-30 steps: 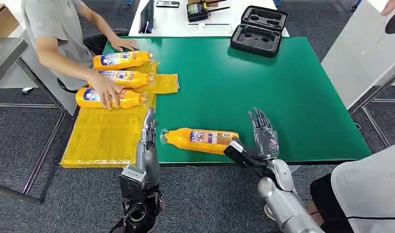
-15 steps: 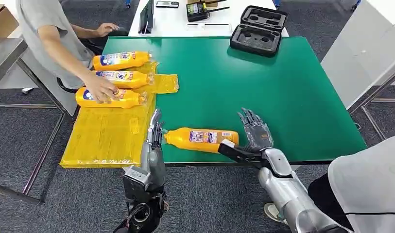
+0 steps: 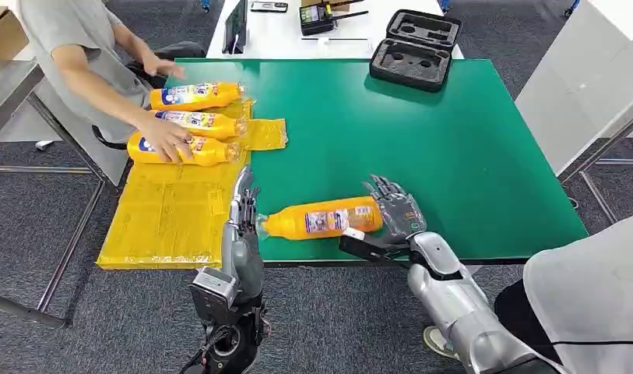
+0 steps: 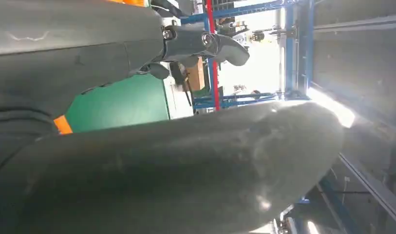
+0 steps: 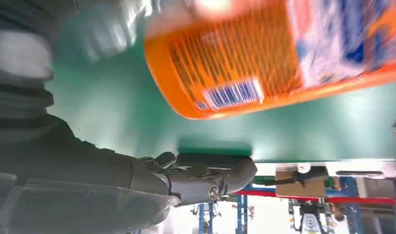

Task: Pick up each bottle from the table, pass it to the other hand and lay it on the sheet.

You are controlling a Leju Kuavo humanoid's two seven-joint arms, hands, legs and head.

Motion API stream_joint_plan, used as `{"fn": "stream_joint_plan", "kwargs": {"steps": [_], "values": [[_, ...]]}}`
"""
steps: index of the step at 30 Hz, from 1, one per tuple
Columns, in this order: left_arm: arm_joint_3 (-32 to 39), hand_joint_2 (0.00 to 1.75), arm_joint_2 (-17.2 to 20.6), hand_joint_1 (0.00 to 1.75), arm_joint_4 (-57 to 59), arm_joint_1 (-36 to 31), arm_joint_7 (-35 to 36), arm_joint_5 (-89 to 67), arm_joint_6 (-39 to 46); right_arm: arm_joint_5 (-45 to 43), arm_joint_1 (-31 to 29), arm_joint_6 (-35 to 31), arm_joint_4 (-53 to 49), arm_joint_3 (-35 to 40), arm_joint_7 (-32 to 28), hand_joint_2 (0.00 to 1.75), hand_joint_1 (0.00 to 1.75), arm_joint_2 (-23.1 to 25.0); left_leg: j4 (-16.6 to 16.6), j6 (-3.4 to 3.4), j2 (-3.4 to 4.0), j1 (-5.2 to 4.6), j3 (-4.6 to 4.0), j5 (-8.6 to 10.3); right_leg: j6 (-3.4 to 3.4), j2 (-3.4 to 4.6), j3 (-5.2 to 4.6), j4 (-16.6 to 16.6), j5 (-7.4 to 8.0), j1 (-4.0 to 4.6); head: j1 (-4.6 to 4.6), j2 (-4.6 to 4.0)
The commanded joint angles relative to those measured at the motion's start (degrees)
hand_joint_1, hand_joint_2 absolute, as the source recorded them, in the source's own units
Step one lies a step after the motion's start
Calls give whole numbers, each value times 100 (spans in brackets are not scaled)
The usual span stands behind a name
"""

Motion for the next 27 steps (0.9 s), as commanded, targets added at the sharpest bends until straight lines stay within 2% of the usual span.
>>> {"fn": "stream_joint_plan", "kwargs": {"steps": [1, 11, 13, 24, 27], "values": [[-202, 0, 202, 0, 87, -192, 17, 5, 14, -21, -258, 65, 23, 233, -16, 175, 0, 19, 0, -9, 5, 4, 8, -4, -9, 5, 7, 0, -2, 5, 2, 0], [-216, 0, 187, 0, 200, -279, 17, 35, 60, -67, -297, 59, 101, 296, -25, 175, 0, 6, -2, -9, 5, 3, 11, -3, -9, 4, 9, -2, -2, 3, 2, 0], [-209, 0, 154, 0, 274, -304, 17, 98, -31, -332, -362, 348, 232, 198, -134, 175, 0, 40, -1, -11, 5, 5, 12, -5, -11, 4, 11, -2, -3, 5, 2, 0], [-108, 0, 83, 0, 350, -275, 17, 126, -161, -390, -661, 225, 758, 233, -84, 175, 0, 45, 3, -16, 7, 11, 23, -10, -16, 5, 24, -3, -6, 11, 2, 0], [-55, 0, 49, 0, 323, -265, 17, 115, -241, -462, -937, 706, 1089, 277, -67, 175, 0, 116, 3, -13, 13, 7, 16, -8, -14, 11, 13, 1, -4, 7, 2, 0]]}}
